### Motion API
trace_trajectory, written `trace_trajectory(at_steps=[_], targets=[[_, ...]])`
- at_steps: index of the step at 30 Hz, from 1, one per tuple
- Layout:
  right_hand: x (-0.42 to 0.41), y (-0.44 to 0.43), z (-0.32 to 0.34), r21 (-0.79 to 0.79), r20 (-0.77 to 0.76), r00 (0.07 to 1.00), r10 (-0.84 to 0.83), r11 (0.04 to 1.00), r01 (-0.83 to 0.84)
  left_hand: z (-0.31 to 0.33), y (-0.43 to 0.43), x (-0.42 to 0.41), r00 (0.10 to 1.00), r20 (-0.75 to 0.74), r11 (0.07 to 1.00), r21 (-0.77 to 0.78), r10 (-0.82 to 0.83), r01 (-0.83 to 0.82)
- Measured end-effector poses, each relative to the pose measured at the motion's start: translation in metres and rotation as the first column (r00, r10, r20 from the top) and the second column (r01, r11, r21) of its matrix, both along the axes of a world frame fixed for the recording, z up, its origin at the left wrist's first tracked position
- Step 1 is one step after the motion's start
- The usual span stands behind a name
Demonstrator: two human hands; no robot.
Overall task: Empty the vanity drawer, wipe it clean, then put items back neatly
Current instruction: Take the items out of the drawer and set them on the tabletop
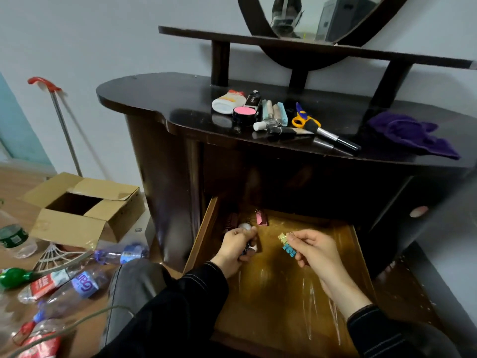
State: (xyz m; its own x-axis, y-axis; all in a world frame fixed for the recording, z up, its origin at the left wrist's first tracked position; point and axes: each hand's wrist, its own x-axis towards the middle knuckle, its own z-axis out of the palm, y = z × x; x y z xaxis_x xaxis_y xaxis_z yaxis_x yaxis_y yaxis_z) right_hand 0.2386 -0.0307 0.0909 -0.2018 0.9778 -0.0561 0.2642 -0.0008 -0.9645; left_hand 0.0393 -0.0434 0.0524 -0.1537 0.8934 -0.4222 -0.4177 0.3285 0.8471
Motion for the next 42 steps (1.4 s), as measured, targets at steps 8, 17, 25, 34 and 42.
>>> trace_trajectory(at_steps=[8, 17, 25, 34, 42], targets=[[-0.034, -0.006, 0.141, 0.434, -0.008, 0.988, 0.153, 0.891, -0.134, 0.131, -0.039, -0.030, 0.917, -0.354, 0.863, 0.506, 0.186, 0.020], [-0.162, 0.064, 0.200, 0.675, 0.135, 0.989, 0.058, 0.725, -0.135, 0.239, 0.029, -0.116, 0.196, -0.735, 0.739, 0.671, 0.649, 0.068], [-0.215, 0.092, 0.190, 0.730, 0.341, 0.940, -0.010, 0.632, -0.259, 0.238, 0.091, -0.169, -0.134, -0.896, 0.893, 0.388, 0.423, 0.226], [-0.213, 0.107, 0.203, 0.620, 0.419, 0.893, 0.166, 0.666, -0.415, 0.234, 0.096, -0.177, 0.007, -0.895, 0.883, 0.441, 0.445, 0.159], [-0.205, 0.112, 0.203, 0.678, 0.442, 0.892, 0.092, 0.618, -0.399, 0.233, 0.098, -0.178, -0.095, -0.877, 0.866, 0.440, 0.471, 0.236]])
